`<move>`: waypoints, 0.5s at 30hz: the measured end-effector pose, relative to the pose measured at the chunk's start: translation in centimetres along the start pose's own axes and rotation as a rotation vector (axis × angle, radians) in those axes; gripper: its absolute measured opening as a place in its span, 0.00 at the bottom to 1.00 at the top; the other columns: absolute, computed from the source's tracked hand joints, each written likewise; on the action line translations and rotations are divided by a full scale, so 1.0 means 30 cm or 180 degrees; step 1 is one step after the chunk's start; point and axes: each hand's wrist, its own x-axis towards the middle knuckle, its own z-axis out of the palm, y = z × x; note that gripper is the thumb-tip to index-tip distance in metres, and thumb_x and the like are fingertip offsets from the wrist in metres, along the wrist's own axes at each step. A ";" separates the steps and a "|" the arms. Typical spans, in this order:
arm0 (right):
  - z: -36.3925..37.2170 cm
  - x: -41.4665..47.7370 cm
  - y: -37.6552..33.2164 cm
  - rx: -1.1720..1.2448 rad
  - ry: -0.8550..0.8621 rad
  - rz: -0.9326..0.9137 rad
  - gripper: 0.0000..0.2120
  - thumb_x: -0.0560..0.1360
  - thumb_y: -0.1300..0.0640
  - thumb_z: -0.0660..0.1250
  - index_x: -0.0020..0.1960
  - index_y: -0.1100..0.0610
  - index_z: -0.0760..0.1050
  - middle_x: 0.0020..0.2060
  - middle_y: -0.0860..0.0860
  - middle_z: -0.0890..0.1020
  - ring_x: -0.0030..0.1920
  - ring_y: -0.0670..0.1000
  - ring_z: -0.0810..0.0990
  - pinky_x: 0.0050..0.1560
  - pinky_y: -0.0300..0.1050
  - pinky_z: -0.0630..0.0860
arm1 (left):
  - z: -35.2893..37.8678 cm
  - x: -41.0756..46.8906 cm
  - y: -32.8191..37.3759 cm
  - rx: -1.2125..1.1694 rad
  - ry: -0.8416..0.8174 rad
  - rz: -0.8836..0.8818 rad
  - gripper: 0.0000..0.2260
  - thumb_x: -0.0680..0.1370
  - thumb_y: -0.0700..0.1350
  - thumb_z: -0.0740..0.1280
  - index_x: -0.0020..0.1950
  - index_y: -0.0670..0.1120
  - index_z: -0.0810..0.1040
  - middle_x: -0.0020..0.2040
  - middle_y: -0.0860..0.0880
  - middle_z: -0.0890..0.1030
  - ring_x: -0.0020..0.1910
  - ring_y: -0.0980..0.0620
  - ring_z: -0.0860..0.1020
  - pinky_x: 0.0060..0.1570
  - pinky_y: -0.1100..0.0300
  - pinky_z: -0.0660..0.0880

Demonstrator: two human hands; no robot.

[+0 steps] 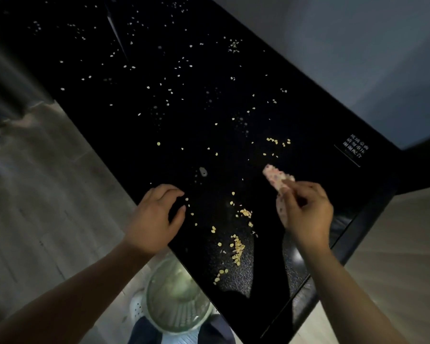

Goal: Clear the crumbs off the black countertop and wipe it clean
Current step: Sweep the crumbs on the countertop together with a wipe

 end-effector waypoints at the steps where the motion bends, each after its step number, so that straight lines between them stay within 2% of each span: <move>1: -0.001 0.035 0.004 -0.0076 0.0057 -0.0018 0.08 0.74 0.62 0.70 0.53 0.57 0.83 0.48 0.51 0.78 0.45 0.43 0.76 0.47 0.22 0.67 | 0.004 0.009 0.001 0.0058 -0.0070 0.0046 0.14 0.75 0.45 0.68 0.61 0.44 0.77 0.59 0.48 0.76 0.58 0.49 0.74 0.59 0.54 0.72; 4: 0.006 0.137 0.020 -0.0200 0.0240 0.0064 0.09 0.75 0.62 0.69 0.54 0.60 0.82 0.47 0.52 0.77 0.44 0.45 0.75 0.44 0.18 0.64 | 0.013 0.031 -0.005 0.0122 -0.0023 0.0069 0.15 0.77 0.45 0.65 0.61 0.42 0.77 0.59 0.47 0.77 0.58 0.48 0.74 0.59 0.55 0.72; 7: 0.018 0.234 0.044 -0.0244 0.0410 0.0171 0.09 0.74 0.63 0.69 0.54 0.62 0.82 0.47 0.54 0.78 0.42 0.46 0.75 0.43 0.17 0.62 | 0.026 0.047 -0.021 0.0114 0.0104 0.0220 0.17 0.77 0.49 0.58 0.57 0.42 0.80 0.53 0.48 0.79 0.54 0.49 0.75 0.55 0.56 0.73; 9: 0.029 0.285 0.062 -0.0239 0.0487 0.0241 0.09 0.75 0.63 0.68 0.54 0.63 0.81 0.48 0.55 0.78 0.43 0.47 0.76 0.43 0.17 0.62 | 0.044 0.054 -0.033 0.0099 0.0224 0.0276 0.16 0.76 0.49 0.58 0.55 0.43 0.81 0.51 0.49 0.79 0.53 0.49 0.75 0.55 0.57 0.72; 13: 0.059 0.400 0.091 -0.0340 0.0680 0.0380 0.10 0.76 0.61 0.66 0.56 0.62 0.81 0.52 0.56 0.78 0.46 0.48 0.77 0.48 0.25 0.64 | 0.093 0.060 -0.046 0.0020 0.0672 0.0331 0.13 0.76 0.45 0.61 0.51 0.40 0.82 0.49 0.46 0.79 0.50 0.49 0.76 0.55 0.59 0.70; 15: 0.085 0.459 0.106 -0.0321 0.0531 0.0462 0.11 0.76 0.61 0.66 0.57 0.62 0.80 0.55 0.57 0.77 0.48 0.50 0.78 0.53 0.32 0.68 | 0.102 0.064 -0.051 -0.0007 0.0753 0.0351 0.13 0.76 0.45 0.62 0.50 0.40 0.82 0.48 0.46 0.79 0.50 0.49 0.75 0.55 0.60 0.69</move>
